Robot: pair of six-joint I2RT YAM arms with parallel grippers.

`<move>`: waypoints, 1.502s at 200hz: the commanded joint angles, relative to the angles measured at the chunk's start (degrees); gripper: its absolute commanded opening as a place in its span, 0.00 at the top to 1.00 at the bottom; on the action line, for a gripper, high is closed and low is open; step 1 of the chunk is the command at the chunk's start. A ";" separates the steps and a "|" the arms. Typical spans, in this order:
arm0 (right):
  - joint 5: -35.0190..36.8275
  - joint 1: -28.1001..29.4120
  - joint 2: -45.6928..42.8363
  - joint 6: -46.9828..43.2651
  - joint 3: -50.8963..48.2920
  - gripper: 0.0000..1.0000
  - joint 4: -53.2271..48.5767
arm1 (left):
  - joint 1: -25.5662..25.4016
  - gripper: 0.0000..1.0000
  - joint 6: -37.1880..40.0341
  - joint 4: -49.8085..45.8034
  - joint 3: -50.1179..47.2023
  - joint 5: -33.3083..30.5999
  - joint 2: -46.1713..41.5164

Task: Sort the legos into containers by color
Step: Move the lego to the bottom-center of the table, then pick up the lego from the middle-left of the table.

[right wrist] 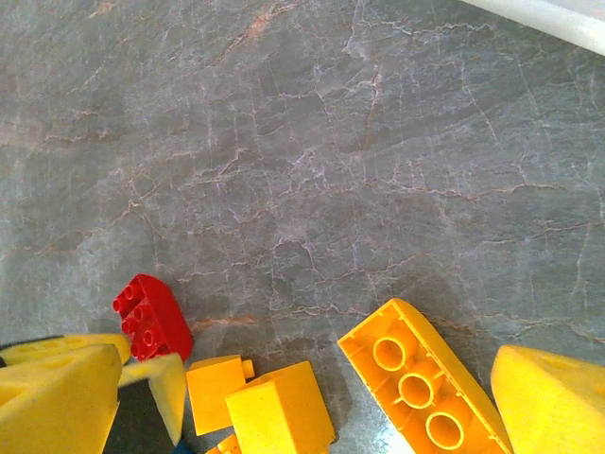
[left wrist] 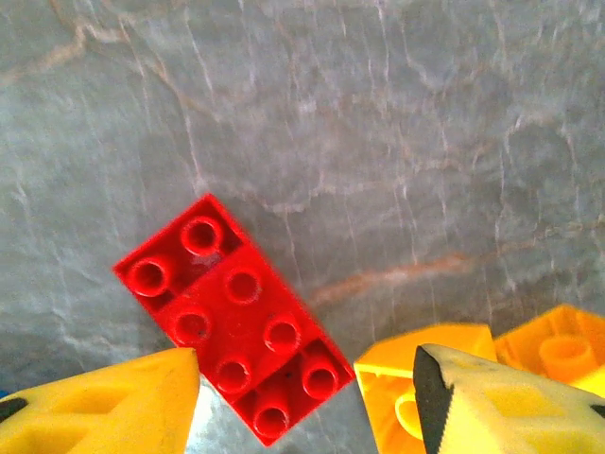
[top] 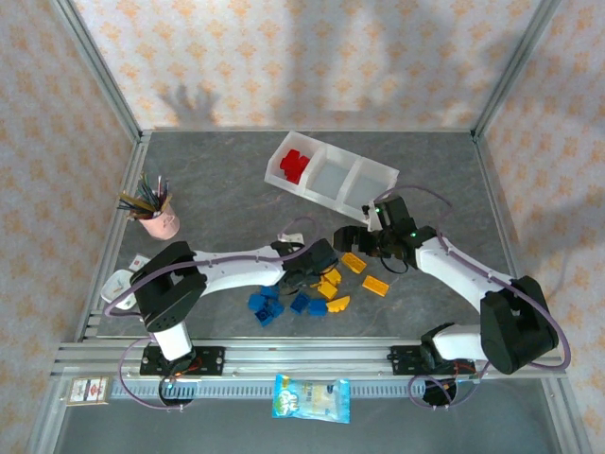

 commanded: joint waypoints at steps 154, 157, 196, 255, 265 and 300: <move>-1.54 -1.03 1.48 -0.70 1.09 0.00 1.04 | 4.09 0.30 1.89 1.59 0.63 -2.99 3.40; -1.52 -1.04 1.48 -0.73 1.11 0.00 1.07 | 4.20 0.30 2.09 1.88 0.72 -2.78 3.60; -1.60 -1.00 1.57 -0.75 1.13 0.00 0.93 | 4.45 0.34 2.72 3.07 1.84 -1.87 5.55; -1.78 -1.05 1.40 -0.91 1.12 0.00 0.74 | 4.75 0.45 2.81 4.91 1.63 -1.77 6.19; -1.78 -1.04 1.42 -0.84 1.12 0.00 0.68 | 4.82 0.47 2.94 5.41 1.30 -1.60 6.08; -1.87 -1.05 1.57 -0.87 1.36 0.00 0.70 | 5.03 0.54 3.34 5.08 0.93 -1.69 6.29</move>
